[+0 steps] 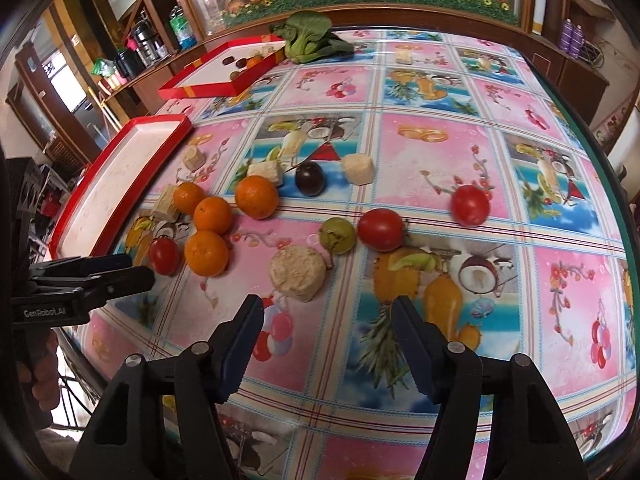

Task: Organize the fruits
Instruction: 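Grasp the round tan ball with the right tool while the left tool grasps a red tomato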

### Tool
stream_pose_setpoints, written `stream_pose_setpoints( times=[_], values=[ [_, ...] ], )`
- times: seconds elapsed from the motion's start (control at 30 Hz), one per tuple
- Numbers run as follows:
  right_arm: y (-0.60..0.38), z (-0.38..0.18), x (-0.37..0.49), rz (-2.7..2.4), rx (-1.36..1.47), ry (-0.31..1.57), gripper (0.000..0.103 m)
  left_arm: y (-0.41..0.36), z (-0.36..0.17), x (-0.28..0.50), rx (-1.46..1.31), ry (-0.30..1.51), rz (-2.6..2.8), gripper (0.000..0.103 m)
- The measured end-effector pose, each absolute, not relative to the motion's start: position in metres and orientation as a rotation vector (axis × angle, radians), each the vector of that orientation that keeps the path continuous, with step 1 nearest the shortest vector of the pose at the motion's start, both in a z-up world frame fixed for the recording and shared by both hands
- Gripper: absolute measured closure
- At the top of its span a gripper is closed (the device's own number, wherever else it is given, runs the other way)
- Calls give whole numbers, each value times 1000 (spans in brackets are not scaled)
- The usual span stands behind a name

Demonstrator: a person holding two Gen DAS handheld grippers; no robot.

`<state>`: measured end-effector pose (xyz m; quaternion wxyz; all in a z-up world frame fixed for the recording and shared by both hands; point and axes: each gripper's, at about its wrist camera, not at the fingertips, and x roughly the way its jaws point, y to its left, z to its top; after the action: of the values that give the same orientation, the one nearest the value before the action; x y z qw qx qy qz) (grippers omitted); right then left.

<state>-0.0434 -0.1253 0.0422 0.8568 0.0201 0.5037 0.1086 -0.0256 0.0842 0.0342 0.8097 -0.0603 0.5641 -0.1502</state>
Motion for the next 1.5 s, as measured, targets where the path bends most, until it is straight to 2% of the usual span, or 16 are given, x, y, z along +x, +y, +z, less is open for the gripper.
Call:
stream_pose_setpoints(
  times=[0.13, 0.3, 0.4, 0.5, 0.53, 0.63, 0.67, 0.73, 0.87, 1.23, 1.5],
  values=[
    [-121, 39, -39, 243, 41, 1069, 41, 80, 29, -17, -102, 1220, -322, 48],
    [-118, 34, -30, 252, 40, 1093, 48, 71, 24, -12, -71, 1227, -330, 48],
    [-113, 30, -24, 263, 28, 1112, 53, 64, 20, -10, -44, 1233, -342, 52],
    [-108, 25, -19, 272, 17, 1124, 54, 60, 19, -7, -27, 1228, -339, 53],
    [-106, 23, -17, 273, 8, 1127, 54, 60, 19, -6, -27, 1228, -338, 55],
    [-101, 17, -11, 269, -19, 1138, 55, 61, 19, -3, -8, 1224, -317, 69],
    [-100, 14, -9, 267, -23, 1146, 59, 62, 19, -3, -4, 1223, -315, 71],
    [-98, 11, -5, 263, -29, 1150, 60, 63, 19, -2, -6, 1223, -316, 74],
    [-92, 11, -4, 273, -49, 1150, 66, 64, 18, -2, -15, 1223, -330, 75],
    [-90, 28, -13, 294, -35, 1128, 66, 89, 28, -8, -179, 1222, -388, 75],
    [-76, 51, -13, 333, -1, 1091, 66, 127, 54, -11, -249, 1162, -351, 75]
  ],
)
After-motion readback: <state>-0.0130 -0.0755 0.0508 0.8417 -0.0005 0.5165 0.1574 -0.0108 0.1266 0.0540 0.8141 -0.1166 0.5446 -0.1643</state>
